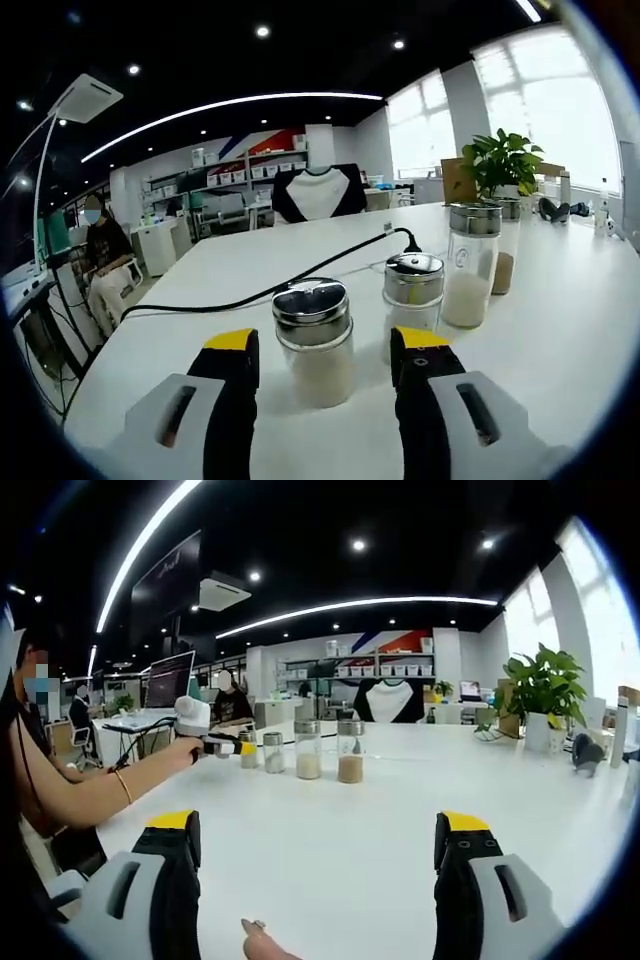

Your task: Rotate the seasoning bottle until the label or dispensing opening points toward the visible target arrow and the bottle remains upright within the marked orientation range

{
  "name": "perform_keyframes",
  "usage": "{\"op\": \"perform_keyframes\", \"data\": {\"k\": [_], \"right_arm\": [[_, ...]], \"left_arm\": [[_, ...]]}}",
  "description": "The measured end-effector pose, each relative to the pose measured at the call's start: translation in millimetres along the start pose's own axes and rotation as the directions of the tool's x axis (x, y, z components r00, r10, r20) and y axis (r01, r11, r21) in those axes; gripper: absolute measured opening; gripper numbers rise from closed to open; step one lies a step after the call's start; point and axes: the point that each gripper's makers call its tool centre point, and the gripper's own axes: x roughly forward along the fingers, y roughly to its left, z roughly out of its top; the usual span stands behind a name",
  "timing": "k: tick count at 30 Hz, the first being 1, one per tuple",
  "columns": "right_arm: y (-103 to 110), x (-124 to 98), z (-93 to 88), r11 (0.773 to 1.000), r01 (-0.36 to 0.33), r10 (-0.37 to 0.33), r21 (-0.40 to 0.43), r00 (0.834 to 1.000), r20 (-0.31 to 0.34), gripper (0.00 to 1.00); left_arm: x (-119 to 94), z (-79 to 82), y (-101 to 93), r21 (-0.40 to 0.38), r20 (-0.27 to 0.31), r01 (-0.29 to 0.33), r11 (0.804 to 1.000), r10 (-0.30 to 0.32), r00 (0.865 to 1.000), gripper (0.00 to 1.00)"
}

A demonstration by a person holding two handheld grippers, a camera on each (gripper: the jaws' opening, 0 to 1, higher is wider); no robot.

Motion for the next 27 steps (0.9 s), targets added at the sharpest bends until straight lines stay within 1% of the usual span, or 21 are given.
{"op": "perform_keyframes", "data": {"k": [3,6,7,9,13,15,17,18,19,21,22,24,26,27], "right_arm": [[-1,-1,-1.5,1.000,0.001,-0.001,0.005,1.000,-0.007,0.99],[-1,-3,0.4,1.000,0.002,-0.002,0.000,1.000,-0.002,0.99],[-2,-4,3.9,1.000,0.002,-0.002,0.006,1.000,0.017,0.99],[-3,-5,6.4,1.000,0.001,-0.002,0.017,1.000,0.028,0.99],[-7,-6,6.8,1.000,0.015,-0.016,0.010,0.999,0.029,0.99],[-9,-7,4.4,1.000,0.023,-0.023,0.006,0.999,0.025,0.98],[-9,-7,1.8,1.000,0.022,-0.022,0.012,1.000,0.019,0.98],[-9,-7,0.3,1.000,0.020,-0.020,0.019,1.000,0.016,0.98],[-9,-7,-0.4,1.000,0.019,-0.020,0.023,1.000,0.015,0.98],[-9,-8,-1.2,0.999,0.022,-0.023,0.028,1.000,0.013,0.97],[-10,-8,0.2,0.999,0.032,-0.032,0.021,0.999,0.023,0.97],[-10,-9,2.2,0.999,0.038,-0.038,0.009,0.999,0.030,0.97],[-11,-9,3.5,0.999,0.041,-0.041,0.010,0.999,0.033,0.97],[-11,-9,3.9,0.999,0.039,-0.039,0.016,0.999,0.035,0.97]], "left_arm": [[3,3.2,-0.8,0.005,0.009,0.002,1.000,-0.002,1.000,0.55],[6,3.2,-1.3,0.012,-0.008,0.003,1.000,-0.003,1.000,0.55],[7,3.0,-0.6,0.008,-0.011,0.001,1.000,-0.001,1.000,0.55],[9,2.2,1.7,-0.008,-0.015,-0.006,1.000,0.006,1.000,0.55],[15,-1.8,4.5,-0.030,-0.028,0.000,1.000,-0.001,1.000,0.51],[17,-2.8,7.3,-0.051,-0.025,0.000,0.999,-0.001,1.000,0.50],[18,-2.6,9.0,-0.049,-0.023,-0.005,0.999,0.004,1.000,0.48],[18,-2.8,11.7,-0.042,-0.029,-0.020,0.999,0.019,0.999,0.49],[17,-0.9,13.8,-0.036,-0.021,-0.034,0.999,0.033,0.999,0.49],[18,0.5,14.5,-0.033,-0.018,-0.034,0.999,0.033,0.999,0.49],[18,2.1,15.8,-0.034,-0.013,-0.035,0.999,0.035,0.999,0.48],[20,4.0,17.7,-0.039,-0.008,-0.035,0.999,0.035,0.999,0.46],[21,5.6,18.3,-0.034,0.002,-0.032,0.999,0.032,0.999,0.38],[21,5.5,17.5,-0.037,0.004,-0.029,0.999,0.029,1.000,0.37]]}}
